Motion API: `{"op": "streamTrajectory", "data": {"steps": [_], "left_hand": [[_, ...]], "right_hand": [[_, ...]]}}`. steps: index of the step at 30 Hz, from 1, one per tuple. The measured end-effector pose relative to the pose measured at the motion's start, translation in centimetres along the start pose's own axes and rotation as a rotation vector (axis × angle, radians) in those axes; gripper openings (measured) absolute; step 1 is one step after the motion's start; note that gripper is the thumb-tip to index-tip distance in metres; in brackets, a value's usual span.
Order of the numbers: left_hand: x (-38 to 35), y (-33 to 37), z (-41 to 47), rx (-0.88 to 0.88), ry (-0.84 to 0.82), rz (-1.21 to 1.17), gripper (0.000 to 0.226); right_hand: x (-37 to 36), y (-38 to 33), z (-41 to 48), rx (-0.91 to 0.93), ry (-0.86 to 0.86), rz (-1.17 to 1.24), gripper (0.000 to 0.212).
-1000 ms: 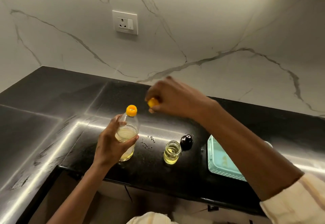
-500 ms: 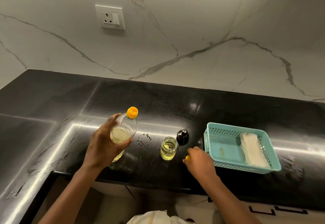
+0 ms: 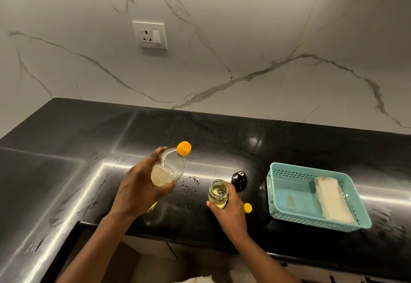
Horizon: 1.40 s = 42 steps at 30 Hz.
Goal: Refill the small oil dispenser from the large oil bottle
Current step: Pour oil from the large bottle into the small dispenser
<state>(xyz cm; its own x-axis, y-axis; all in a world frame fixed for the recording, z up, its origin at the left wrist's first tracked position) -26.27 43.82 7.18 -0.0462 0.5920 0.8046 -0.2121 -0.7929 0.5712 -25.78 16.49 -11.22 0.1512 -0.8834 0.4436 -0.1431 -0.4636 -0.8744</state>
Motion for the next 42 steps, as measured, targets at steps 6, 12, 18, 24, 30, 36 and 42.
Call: {"op": "streamTrajectory", "data": {"steps": [6, 12, 18, 24, 30, 36, 42], "left_hand": [[2.7, 1.9, 1.1, -0.019, 0.04, 0.109, 0.099], [5.2, 5.4, 3.9, -0.138, 0.019, 0.283, 0.101], [9.8, 10.8, 7.6, -0.22, 0.06, 0.538, 0.105], [14.2, 16.4, 9.5, -0.278, 0.177, 0.749, 0.099], [16.0, 19.4, 10.4, -0.331, 0.206, 0.894, 0.095], [17.0, 21.2, 10.7, -0.372, 0.235, 0.958, 0.095], [17.5, 22.7, 10.6, -0.442, 0.235, 1.022, 0.092]], "right_hand": [[1.9, -3.6, 0.5, 0.083, 0.042, -0.007, 0.058], [7.7, -13.6, 2.1, 0.275, 0.098, -0.032, 0.067], [12.6, -22.8, 2.1, 0.484, 0.092, -0.102, 0.065], [15.7, -27.6, 1.4, 0.565, 0.121, -0.192, 0.061], [17.0, -29.5, 0.9, 0.577, 0.142, -0.227, 0.063], [17.5, -30.6, 0.6, 0.581, 0.156, -0.258, 0.065], [17.5, -31.3, 0.4, 0.591, 0.149, -0.262, 0.065]]}}
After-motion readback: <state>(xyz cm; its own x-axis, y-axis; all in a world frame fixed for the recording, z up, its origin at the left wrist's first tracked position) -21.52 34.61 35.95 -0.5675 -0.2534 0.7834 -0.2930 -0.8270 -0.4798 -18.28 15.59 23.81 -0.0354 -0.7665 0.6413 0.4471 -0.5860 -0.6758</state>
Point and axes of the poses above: each hand's wrist, its own z-axis towards the middle knuckle, its own x-axis out of the back of the hand, y = z × x, the point moved 10 cm from there along z, towards the middle knuckle, and after that the axes turned 13 degrees about -y, right-handed, at the moved point
